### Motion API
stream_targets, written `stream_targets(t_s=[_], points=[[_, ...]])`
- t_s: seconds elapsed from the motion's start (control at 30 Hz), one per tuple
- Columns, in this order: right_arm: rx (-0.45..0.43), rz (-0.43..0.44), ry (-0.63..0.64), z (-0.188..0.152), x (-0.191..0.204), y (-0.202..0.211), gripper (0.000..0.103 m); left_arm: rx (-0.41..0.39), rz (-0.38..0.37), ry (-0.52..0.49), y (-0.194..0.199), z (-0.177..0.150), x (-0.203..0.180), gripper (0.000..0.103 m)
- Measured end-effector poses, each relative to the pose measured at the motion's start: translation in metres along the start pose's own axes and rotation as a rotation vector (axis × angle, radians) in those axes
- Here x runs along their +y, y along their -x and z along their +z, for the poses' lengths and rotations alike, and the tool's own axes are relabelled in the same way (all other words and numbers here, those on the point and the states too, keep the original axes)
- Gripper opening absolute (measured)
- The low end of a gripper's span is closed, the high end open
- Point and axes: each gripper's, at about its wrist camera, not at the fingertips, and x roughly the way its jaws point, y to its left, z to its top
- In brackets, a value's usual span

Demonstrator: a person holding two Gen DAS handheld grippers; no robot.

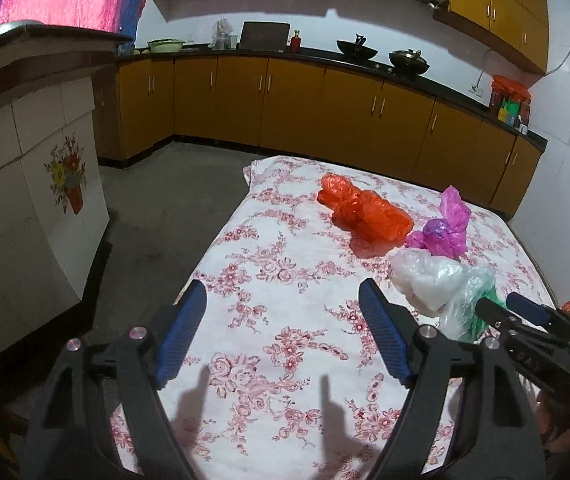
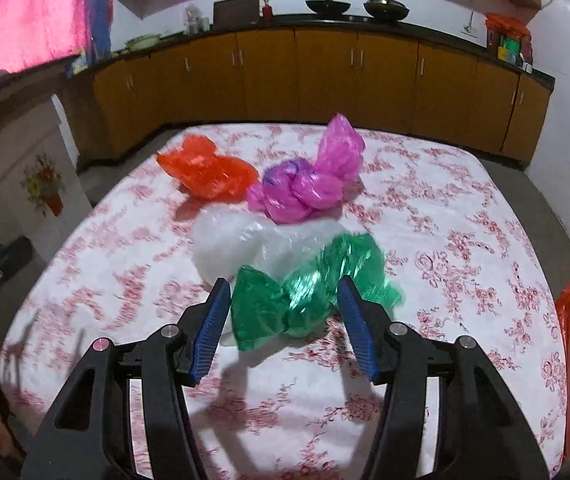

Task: Collect trash
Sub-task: 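Grasp the green bag with the right tool while the left tool grasps the white bag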

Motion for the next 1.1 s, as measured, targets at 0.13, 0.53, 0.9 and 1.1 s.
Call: stream_targets(t_s=[0.13, 0.53, 0.9, 1.1], points=[[0.026, -0.043, -0.065, -0.006, -0.023, -0.007, 0.055, 0.01, -0.011, -0.004, -0.005, -0.003, -0.003, 0.077], [0.067, -0.046, -0.143, -0.001, -0.049, -0.023, 0.055, 0.037, -0.05, -0.022, -0.016, -0.004, -0.022, 0.077], [0.112, -0.017, -0.171, 0.0, -0.069, -0.032, 0.03, 0.048, -0.078, -0.048, -0.022, 0.001, -0.043, 0.077], [0.092, -0.078, -0.167, -0.009, -0.096, -0.014, 0.029, 0.089, -0.147, -0.065, -0.036, 0.005, -0.072, 0.078]])
